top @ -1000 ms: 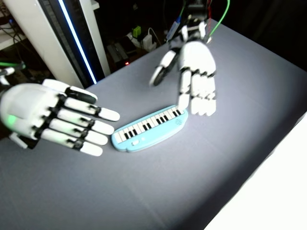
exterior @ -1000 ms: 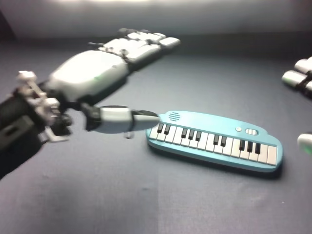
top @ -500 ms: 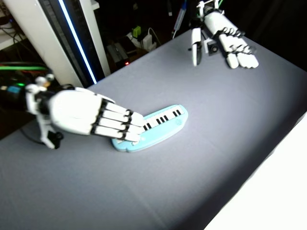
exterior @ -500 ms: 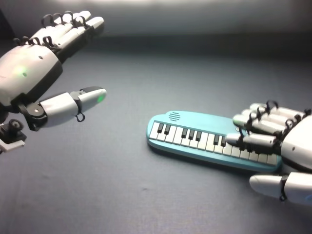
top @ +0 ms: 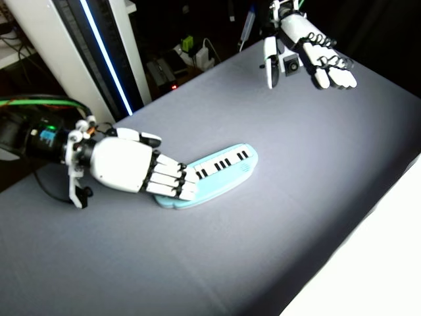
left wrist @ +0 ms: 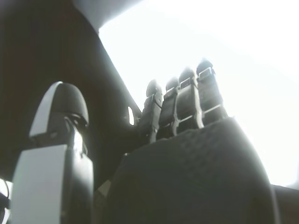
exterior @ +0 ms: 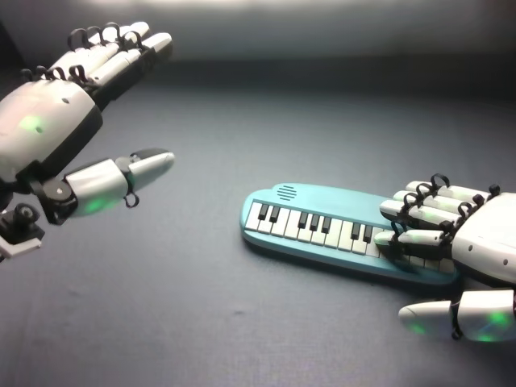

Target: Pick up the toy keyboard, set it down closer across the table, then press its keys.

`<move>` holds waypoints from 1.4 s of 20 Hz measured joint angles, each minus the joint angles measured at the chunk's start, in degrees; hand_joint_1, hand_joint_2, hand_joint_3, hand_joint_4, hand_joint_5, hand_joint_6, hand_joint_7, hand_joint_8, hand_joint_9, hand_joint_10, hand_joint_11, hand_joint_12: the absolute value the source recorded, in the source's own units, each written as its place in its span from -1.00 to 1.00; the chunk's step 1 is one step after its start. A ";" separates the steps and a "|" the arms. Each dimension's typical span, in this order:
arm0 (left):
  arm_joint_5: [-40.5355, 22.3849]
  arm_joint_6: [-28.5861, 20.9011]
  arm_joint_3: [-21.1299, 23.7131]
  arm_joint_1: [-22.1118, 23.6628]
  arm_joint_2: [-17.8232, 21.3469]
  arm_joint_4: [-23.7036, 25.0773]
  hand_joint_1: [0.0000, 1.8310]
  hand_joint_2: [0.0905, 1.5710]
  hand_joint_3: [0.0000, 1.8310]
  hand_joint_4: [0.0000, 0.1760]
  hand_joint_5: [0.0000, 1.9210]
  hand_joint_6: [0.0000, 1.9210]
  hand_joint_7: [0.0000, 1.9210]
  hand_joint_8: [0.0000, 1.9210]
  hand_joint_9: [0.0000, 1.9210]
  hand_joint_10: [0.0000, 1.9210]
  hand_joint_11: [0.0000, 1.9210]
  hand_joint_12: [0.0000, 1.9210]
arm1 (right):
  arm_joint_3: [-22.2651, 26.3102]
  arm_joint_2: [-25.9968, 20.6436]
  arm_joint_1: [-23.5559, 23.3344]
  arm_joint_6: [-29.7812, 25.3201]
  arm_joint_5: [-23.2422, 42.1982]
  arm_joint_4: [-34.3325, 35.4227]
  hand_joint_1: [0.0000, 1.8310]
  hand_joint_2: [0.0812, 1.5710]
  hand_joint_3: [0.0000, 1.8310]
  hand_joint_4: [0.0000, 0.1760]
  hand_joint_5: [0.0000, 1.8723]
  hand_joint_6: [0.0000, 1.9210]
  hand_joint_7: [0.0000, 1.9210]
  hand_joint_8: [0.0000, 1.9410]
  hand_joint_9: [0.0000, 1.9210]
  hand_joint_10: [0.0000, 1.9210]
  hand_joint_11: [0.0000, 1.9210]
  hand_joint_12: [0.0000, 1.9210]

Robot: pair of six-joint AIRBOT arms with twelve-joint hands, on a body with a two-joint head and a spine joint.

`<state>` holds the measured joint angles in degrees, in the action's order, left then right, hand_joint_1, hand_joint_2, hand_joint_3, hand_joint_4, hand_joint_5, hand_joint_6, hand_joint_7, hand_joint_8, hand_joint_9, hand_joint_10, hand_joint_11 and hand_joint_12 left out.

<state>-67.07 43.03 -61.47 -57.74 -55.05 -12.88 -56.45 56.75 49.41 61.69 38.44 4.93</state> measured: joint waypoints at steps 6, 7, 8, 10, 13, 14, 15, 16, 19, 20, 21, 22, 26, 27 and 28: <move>-0.87 0.00 0.00 -0.59 0.24 -1.16 -0.30 0.58 -1.00 -0.77 -0.89 -1.00 -1.00 -1.00 -1.00 -1.00 -1.00 -1.00 | 3.89 -4.15 0.20 0.07 1.88 -0.09 -1.00 0.57 -0.98 -1.00 -0.93 -0.97 -1.00 -1.00 -1.00 -1.00 -1.00 -1.00; -1.14 0.00 0.02 -0.85 0.24 -1.16 -0.31 0.58 -1.00 -0.67 -0.89 -1.00 -1.00 -1.00 -1.00 -1.00 -1.00 -1.00 | 4.20 -4.48 0.74 0.07 2.36 -0.04 -1.00 0.58 -0.98 -1.00 -0.88 -0.95 -1.00 -1.00 -1.00 -1.00 -1.00 -1.00; -1.27 0.00 0.02 -1.07 0.24 -1.29 -0.28 0.58 -1.00 -0.60 -0.89 -1.00 -1.00 -1.00 -1.00 -1.00 -1.00 -1.00 | 4.31 -4.66 1.51 0.09 2.43 -0.09 -1.00 0.58 -0.98 -1.00 -0.84 -0.94 -1.00 -1.00 -1.00 -1.00 -1.00 -1.00; -1.49 -0.02 0.07 -1.07 0.24 -1.77 -0.27 0.58 -1.00 -0.62 -0.88 -1.00 -1.00 -1.00 -1.00 -1.00 -1.00 -1.00 | 4.57 -4.70 2.93 0.07 1.68 0.24 -1.00 0.54 -1.00 -1.00 -0.66 -0.97 -1.00 -1.00 -1.00 -1.00 -1.00 -1.00; -1.60 0.00 0.09 -1.07 0.24 -1.75 -0.26 0.58 -1.00 -0.71 -0.88 -1.00 -1.00 -1.00 -1.00 -1.00 -1.00 -1.00 | 4.04 -4.59 3.78 0.07 1.33 0.85 -1.00 0.53 -1.00 -1.00 -0.52 -0.97 -0.99 -1.00 -1.00 -1.00 -1.00 -1.00; -1.57 0.02 0.07 -1.07 0.24 -1.92 -0.26 0.58 -1.00 -0.70 -0.88 -1.00 -1.00 -1.00 -1.00 -1.00 -1.00 -1.00 | 3.78 -4.39 3.96 0.02 1.42 1.09 -1.00 0.53 -1.00 -1.00 -0.48 -0.96 -0.97 -0.99 -1.00 -1.00 -1.00 -1.00; -1.62 0.00 0.07 -1.07 0.22 -2.19 -0.25 0.58 -1.00 -0.67 -0.89 -1.00 -1.00 -1.00 -1.00 -1.00 -1.00 -1.00 | 3.56 -4.13 3.93 0.07 2.08 1.22 -1.00 0.53 -1.00 -1.00 -0.45 -0.95 -0.96 -0.99 -1.00 -1.00 -1.00 -1.00; -1.68 0.00 0.07 -1.07 0.22 -2.19 -0.24 0.58 -1.00 -0.77 -0.88 -1.00 -1.00 -1.00 -1.00 -1.00 -1.00 -1.00 | 3.56 -4.02 3.93 0.13 2.47 1.31 -1.00 0.53 -1.00 -1.00 -0.45 -0.96 -0.95 -0.99 -1.00 -1.00 -1.00 -1.00; -1.84 0.02 0.07 -1.11 0.22 -2.64 -0.26 0.58 -1.00 -0.65 -0.88 -1.00 -1.00 -1.00 -1.00 -1.00 -1.00 -1.00 | 3.56 -3.98 3.67 0.31 2.56 1.44 -1.00 0.54 -1.00 -0.71 -0.69 -1.00 -0.96 -0.99 -1.00 -1.00 -1.00 -1.00; -1.95 0.02 0.07 -1.11 0.22 -2.64 -0.23 0.58 -1.00 -0.64 -0.87 -1.00 -1.00 -1.00 -1.00 -1.00 -1.00 -1.00 | 3.56 -3.98 3.67 0.39 2.58 1.46 -1.00 0.54 -1.00 -0.22 -0.76 -1.00 -0.99 -1.00 -1.00 -1.00 -1.00 -1.00; -1.97 0.00 0.07 -1.14 0.22 -2.60 -0.23 0.58 -1.00 -0.63 -0.87 -1.00 -1.00 -1.00 -1.00 -1.00 -1.00 -1.00 | 3.96 -4.44 3.69 0.63 2.49 1.88 -1.00 0.54 -1.00 -0.40 -0.79 -1.00 -1.00 -1.00 -1.00 -1.00 -1.00 -1.00; -2.10 0.00 0.09 -1.25 0.22 -2.58 -0.23 0.58 -1.00 -0.78 -0.86 -0.99 -1.00 -1.00 -1.00 -1.00 -1.00 -1.00 | 4.37 -5.03 3.69 0.68 2.69 2.12 -1.00 0.60 -0.98 -0.92 -0.83 -1.00 -1.00 -1.00 -1.00 -1.00 -1.00 -1.00; -2.89 0.07 0.90 -1.86 0.24 -2.93 -0.30 0.62 -0.99 -0.80 -0.99 -1.00 -1.00 -1.00 -1.00 -1.00 -1.00 -1.00 | 7.37 -9.33 3.69 0.72 10.99 2.97 -1.00 0.63 -0.97 -0.56 -1.00 -1.00 -1.00 -1.00 -1.00 -1.00 -1.00 -1.00; -3.50 0.07 0.92 -2.21 0.31 -2.58 -0.33 0.63 -0.99 -0.80 -1.00 -1.00 -1.00 -1.00 -1.00 -1.00 -1.00 -1.00 | 8.17 -10.14 3.76 0.74 13.18 3.23 -1.00 0.64 -0.97 -0.54 -1.00 -1.00 -1.00 -1.00 -1.00 -1.00 -1.00 -1.00; -4.00 0.17 1.38 -2.54 0.52 -2.56 -0.32 0.62 -1.00 -0.72 -1.00 -1.00 -1.00 -1.00 -1.00 -1.00 -1.00 -1.00 | 9.16 -11.04 4.55 0.74 16.06 3.43 -1.00 0.62 -0.98 0.06 -1.00 -1.00 -1.00 -1.00 -1.00 -1.00 -1.00 -1.00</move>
<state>-71.07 43.20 -60.10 -60.27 -54.52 -15.44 -47.29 45.71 53.95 62.43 54.50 8.36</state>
